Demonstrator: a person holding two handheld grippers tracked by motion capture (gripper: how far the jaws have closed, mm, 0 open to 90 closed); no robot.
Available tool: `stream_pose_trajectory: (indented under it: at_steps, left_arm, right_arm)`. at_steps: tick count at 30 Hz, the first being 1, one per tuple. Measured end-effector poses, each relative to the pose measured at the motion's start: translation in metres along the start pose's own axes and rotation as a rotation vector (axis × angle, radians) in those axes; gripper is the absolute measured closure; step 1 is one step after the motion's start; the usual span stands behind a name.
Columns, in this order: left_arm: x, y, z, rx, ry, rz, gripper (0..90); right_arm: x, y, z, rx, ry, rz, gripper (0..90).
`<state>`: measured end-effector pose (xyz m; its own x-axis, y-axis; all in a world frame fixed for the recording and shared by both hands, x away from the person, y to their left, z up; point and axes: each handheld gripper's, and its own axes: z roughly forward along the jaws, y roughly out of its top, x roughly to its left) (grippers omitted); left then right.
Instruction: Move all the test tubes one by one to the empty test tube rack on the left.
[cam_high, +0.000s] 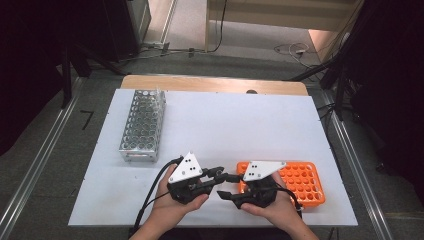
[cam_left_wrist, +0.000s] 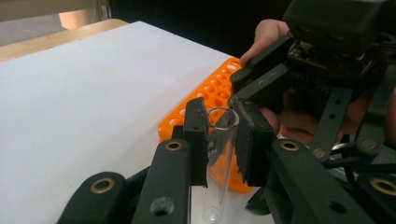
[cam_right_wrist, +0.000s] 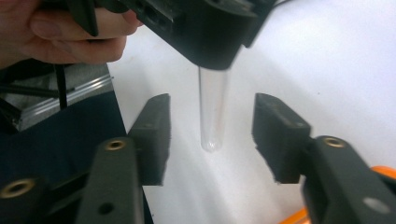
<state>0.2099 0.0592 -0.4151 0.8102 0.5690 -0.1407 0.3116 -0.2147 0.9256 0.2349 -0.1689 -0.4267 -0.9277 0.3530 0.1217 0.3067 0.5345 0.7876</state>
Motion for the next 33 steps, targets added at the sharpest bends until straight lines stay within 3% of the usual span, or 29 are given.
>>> stream_pose_trajectory:
  at_steps: [5,12,18,28,33]
  left_arm:
    - [0.007,0.003,-0.006,-0.015,0.019,-0.010,74.7]
    - [0.019,0.006,-0.018,-0.033,0.059,-0.020,74.7]
    - [0.031,0.009,-0.028,-0.050,0.097,-0.030,74.7]
    - [0.052,0.017,-0.042,-0.064,0.162,-0.039,74.7]
    - [0.067,0.021,-0.052,-0.094,0.194,-0.073,74.7]
  right_arm:
    - [-0.005,-0.003,-0.010,-0.029,-0.027,0.009,19.4]
    - [-0.019,-0.011,-0.022,-0.063,-0.023,0.056,1.2]
    - [-0.030,-0.018,-0.035,-0.094,-0.029,0.070,0.0]
    - [-0.045,-0.028,-0.053,-0.129,-0.079,0.091,0.0]
    - [-0.053,-0.033,-0.061,-0.141,-0.111,0.116,0.0]
